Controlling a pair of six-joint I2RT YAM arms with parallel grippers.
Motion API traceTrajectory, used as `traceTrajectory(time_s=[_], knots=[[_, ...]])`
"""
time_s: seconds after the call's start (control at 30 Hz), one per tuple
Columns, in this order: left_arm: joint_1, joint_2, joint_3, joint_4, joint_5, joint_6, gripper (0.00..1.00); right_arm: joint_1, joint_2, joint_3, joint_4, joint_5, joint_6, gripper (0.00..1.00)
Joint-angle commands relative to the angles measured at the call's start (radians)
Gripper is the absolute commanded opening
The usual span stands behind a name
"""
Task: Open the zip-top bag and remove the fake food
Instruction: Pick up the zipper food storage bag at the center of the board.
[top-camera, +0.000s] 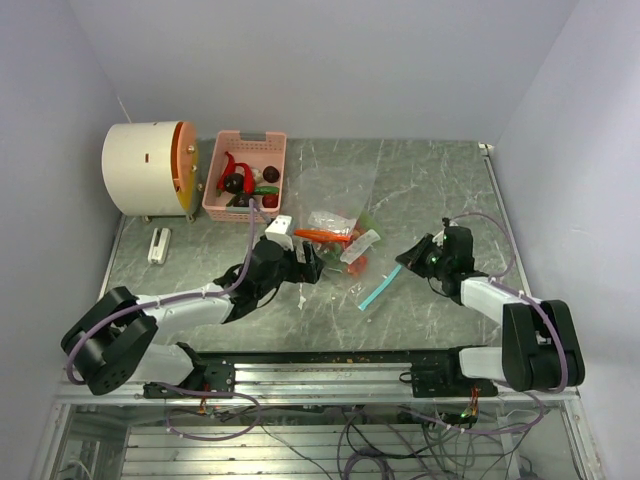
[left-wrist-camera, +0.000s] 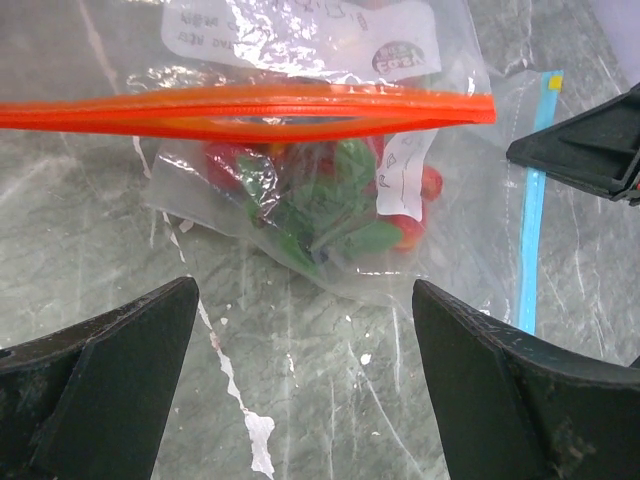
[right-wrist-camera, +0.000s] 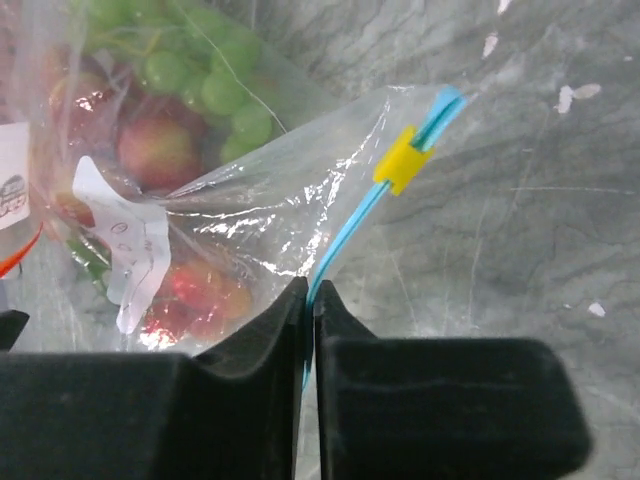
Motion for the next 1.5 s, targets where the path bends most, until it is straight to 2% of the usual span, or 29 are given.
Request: traceTrajectory(time_s=[0.0, 0.27, 0.47, 0.7, 0.9, 1.0, 1.1, 1.23, 1.33, 1.47], knots=[[-0.008, -0.047, 0.015, -0.012, -0.050, 0.023, 0.99, -0.005, -0.049, 0.036, 0.024, -0.029, -0.037, 0.00], [-0.007, -0.049, 0.022, -0.021, -0.045, 0.023, 0.99, -0.007, -0.197, 0.213, -0.232, 0.143, -0.187, 0.00], [-0.008, -0.096, 0.022, -0.057, -0.063, 0.030, 0.99, -0.007, -0.326, 0.349, -0.324, 0.247, -0.263, 0.00], [-0.008, -0.163, 0.031, -0.096, -0.082, 0.068, 0.99, -0.007, -0.319, 0.501, -0.302, 0.051, -0.357, 0.00], [-0.005, -0.237, 0.108, -0.193, -0.079, 0.158, 0.99, -0.006, -0.282, 0.627, -0.248, -0.156, -0.384, 0.00], [-0.001, -0.260, 0.155, -0.255, -0.122, 0.207, 0.99, -0.007, -0.264, 0.668, -0.194, -0.307, -0.368, 0.00], [0.012, -0.269, 0.191, -0.301, -0.138, 0.237, 0.99, -0.005, -0.231, 0.689, -0.149, -0.542, -0.339, 0.00], [0.033, -0.274, 0.181, -0.302, -0.145, 0.237, 0.99, 0.031, -0.205, 0.633, -0.058, -0.739, -0.285, 0.00], [0.059, -0.263, 0.154, -0.257, -0.111, 0.211, 0.99, 0.069, -0.181, 0.615, -0.167, -0.757, -0.377, 0.00], [0.070, -0.202, 0.145, -0.193, -0.081, 0.198, 0.99, 0.096, -0.113, 0.616, -0.424, -0.538, -0.556, 0.00]])
